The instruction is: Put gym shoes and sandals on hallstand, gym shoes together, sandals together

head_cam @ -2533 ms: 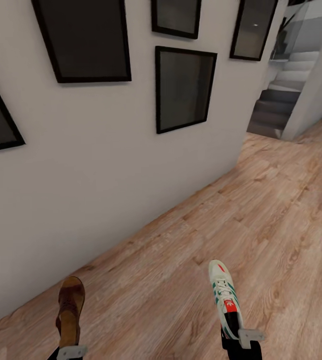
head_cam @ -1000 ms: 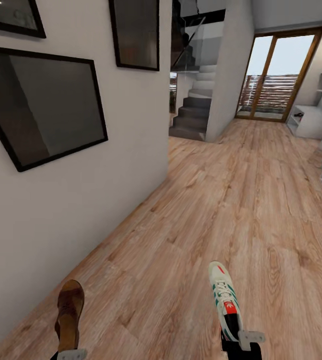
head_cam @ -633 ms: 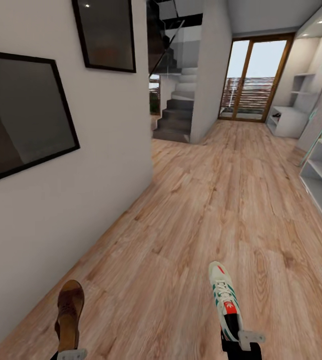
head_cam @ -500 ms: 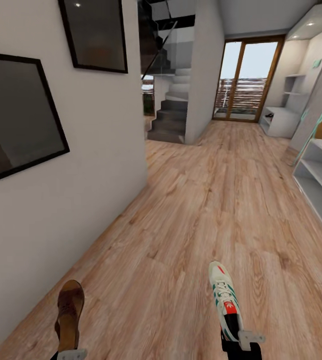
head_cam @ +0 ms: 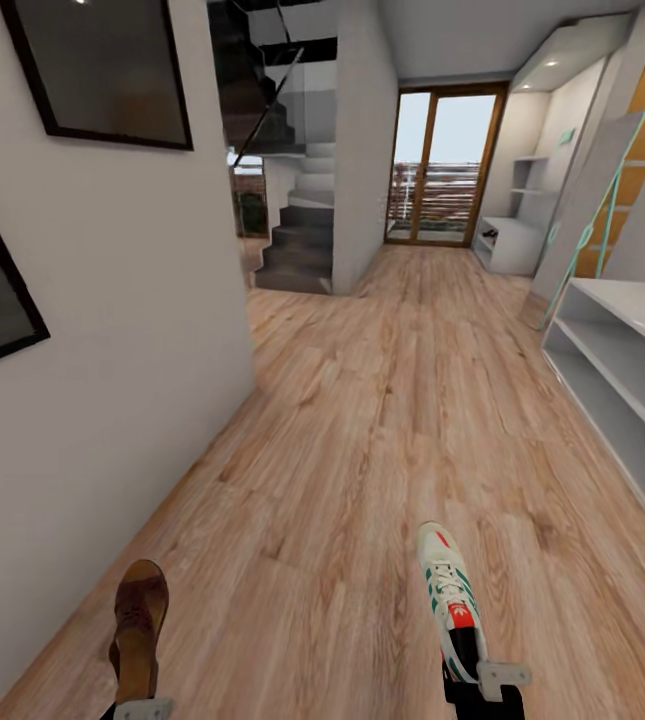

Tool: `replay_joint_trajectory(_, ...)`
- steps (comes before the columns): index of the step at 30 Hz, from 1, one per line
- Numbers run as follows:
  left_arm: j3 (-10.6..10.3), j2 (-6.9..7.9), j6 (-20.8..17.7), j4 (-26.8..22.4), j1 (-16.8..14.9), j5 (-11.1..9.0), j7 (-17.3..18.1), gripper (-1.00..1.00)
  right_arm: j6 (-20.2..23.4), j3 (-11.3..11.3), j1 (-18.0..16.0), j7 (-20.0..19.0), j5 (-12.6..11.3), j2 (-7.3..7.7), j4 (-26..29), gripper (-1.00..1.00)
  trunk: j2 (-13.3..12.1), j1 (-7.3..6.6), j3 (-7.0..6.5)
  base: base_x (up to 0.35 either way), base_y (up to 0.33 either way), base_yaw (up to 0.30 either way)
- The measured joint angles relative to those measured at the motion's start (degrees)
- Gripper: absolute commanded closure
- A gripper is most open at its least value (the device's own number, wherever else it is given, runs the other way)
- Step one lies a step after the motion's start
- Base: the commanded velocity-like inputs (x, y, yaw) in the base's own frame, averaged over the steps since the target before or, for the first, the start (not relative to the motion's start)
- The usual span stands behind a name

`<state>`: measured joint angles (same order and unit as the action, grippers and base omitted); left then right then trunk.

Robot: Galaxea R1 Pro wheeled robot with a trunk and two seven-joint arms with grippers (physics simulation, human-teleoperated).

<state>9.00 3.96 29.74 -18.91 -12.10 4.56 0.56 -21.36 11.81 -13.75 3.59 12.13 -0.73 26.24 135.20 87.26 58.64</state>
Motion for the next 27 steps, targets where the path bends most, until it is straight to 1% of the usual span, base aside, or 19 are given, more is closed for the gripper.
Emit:
replay_joint_trajectory(14,0.00,0.01,0.04,0.00,0.00,0.00,0.00,1.00,0.00,0.00,0.00,0.00,0.00,0.00,0.00,1.00,0.00,0.00,-0.67,0.336,0.000,-0.247)
replay_joint_trajectory(27,-0.01,-0.04,0.04,0.01,0.00,0.03,0.00,1.00,0.00,0.00,0.00,0.00,0.00,0.00,0.00,1.00,0.00,0.00,-0.77,0.336,0.000,-0.291)
